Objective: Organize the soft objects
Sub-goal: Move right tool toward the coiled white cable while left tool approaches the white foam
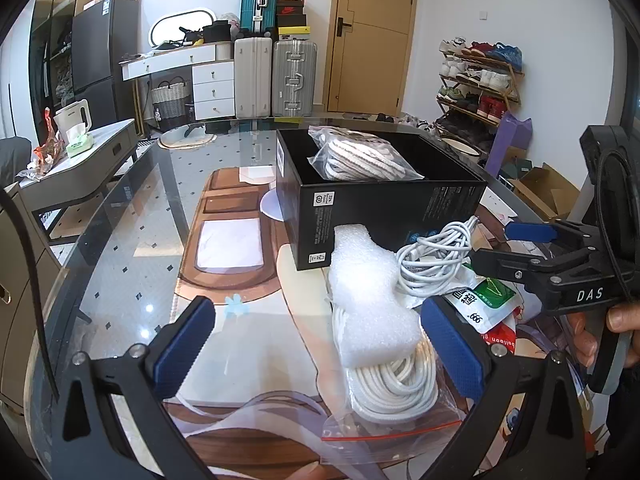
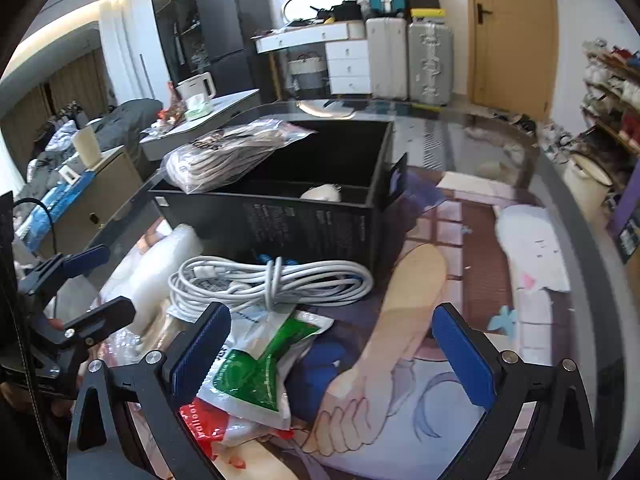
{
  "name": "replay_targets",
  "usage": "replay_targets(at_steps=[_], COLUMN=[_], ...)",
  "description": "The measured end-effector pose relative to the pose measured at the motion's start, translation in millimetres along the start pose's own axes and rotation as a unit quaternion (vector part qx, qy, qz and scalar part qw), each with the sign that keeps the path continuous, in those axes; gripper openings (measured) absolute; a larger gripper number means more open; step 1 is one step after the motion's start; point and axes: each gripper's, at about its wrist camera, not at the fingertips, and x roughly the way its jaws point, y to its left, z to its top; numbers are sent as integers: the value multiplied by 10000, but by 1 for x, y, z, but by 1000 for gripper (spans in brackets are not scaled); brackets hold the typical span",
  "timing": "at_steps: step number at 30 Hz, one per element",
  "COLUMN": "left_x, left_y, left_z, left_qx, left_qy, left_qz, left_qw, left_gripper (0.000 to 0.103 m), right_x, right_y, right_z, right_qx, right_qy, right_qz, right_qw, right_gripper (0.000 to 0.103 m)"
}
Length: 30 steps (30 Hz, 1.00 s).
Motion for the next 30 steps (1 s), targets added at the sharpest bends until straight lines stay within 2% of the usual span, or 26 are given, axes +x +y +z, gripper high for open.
replay_targets(at_steps=[5, 8, 14, 30], left_x=[0, 0, 2, 3], left_y=[0, 0, -1, -2], left_z=[0, 0, -1, -3], left_qx=[-5, 4, 13, 39], left_qy=[2, -1, 2, 6], left_qz=[0, 4, 3, 7], left_qw=[10000, 10000, 10000, 10000], left_gripper=[103, 103, 103, 103], right_x=[-1, 0, 15, 18], right_y=[-5, -9, -10, -16], right_z=[5, 11, 20, 5], right_qx=[206, 318, 319, 359], right_qy=[-98, -135, 61, 327], right_qz=[137, 69, -24, 468], right_qw=[9996, 9994, 9995, 9977], right_gripper=[102, 102, 102, 102])
